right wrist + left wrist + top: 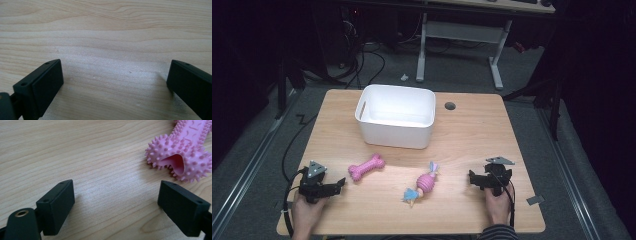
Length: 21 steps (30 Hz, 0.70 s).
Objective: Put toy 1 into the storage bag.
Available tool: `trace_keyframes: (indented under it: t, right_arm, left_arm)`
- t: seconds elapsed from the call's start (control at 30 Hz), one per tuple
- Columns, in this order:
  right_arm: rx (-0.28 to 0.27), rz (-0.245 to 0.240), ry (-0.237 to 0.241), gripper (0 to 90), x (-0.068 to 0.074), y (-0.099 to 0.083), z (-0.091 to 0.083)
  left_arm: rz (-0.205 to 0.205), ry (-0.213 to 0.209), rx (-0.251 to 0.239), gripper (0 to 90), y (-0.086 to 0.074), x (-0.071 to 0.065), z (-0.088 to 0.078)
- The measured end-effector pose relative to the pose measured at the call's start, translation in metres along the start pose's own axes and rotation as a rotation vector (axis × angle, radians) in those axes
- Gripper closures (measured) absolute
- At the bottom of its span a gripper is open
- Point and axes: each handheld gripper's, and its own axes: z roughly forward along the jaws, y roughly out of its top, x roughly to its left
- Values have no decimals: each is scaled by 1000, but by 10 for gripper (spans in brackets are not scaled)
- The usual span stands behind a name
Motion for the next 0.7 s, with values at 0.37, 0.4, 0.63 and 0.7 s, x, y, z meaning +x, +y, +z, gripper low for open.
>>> trace_keyframes:
  t: [0.37, 0.4, 0.63, 0.7]
  right_arm:
    - [-3, -14, 9, 4, 1, 0, 0]
    - [-3, -18, 12, 5, 2, 1, 1]
    - [-2, -24, 20, 6, 3, 1, 1]
    - [-2, -24, 20, 6, 3, 2, 1]
  left_arm:
    - [6, -6, 0, 140, 1, 0, 1]
    - [7, -7, 1, 139, 1, 0, 1]
    - [22, -22, 5, 124, 1, 1, 1]
    - [26, -24, 6, 120, 2, 1, 2]
